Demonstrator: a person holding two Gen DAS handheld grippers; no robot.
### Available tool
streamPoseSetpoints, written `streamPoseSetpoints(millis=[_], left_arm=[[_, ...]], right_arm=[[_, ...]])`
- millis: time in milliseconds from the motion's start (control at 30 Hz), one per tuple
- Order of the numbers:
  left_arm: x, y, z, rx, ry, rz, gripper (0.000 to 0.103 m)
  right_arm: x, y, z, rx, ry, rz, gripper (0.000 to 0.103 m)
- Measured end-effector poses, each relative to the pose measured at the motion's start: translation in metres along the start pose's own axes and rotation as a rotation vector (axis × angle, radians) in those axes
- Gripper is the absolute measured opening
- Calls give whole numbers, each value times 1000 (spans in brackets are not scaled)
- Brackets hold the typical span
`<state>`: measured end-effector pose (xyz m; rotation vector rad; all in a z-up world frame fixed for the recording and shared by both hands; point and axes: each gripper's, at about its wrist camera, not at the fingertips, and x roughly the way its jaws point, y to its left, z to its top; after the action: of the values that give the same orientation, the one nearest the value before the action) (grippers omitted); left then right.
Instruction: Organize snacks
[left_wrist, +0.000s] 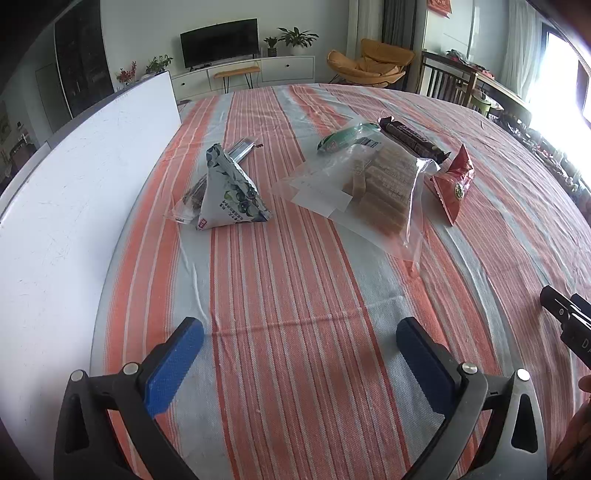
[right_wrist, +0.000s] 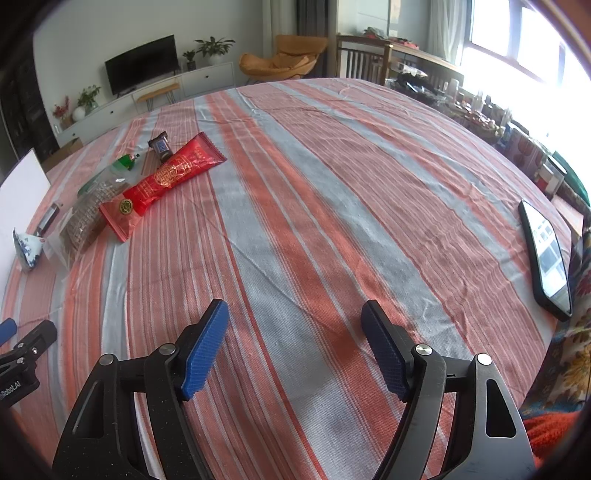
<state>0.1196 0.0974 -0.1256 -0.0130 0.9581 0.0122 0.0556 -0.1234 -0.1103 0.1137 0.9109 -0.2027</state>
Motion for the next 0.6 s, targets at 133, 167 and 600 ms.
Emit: streamPoseSetpoints(millis=[133, 167, 600], left_arm=[[0, 0, 0, 0, 0, 0, 103], [0, 0, 0, 0, 0, 0, 103], [0, 0, 0, 0, 0, 0, 103]], right_arm=[[0, 0, 0, 0, 0, 0, 77], [0, 0, -1, 0, -1, 0, 77], [4, 0, 4, 9, 23, -13, 81]])
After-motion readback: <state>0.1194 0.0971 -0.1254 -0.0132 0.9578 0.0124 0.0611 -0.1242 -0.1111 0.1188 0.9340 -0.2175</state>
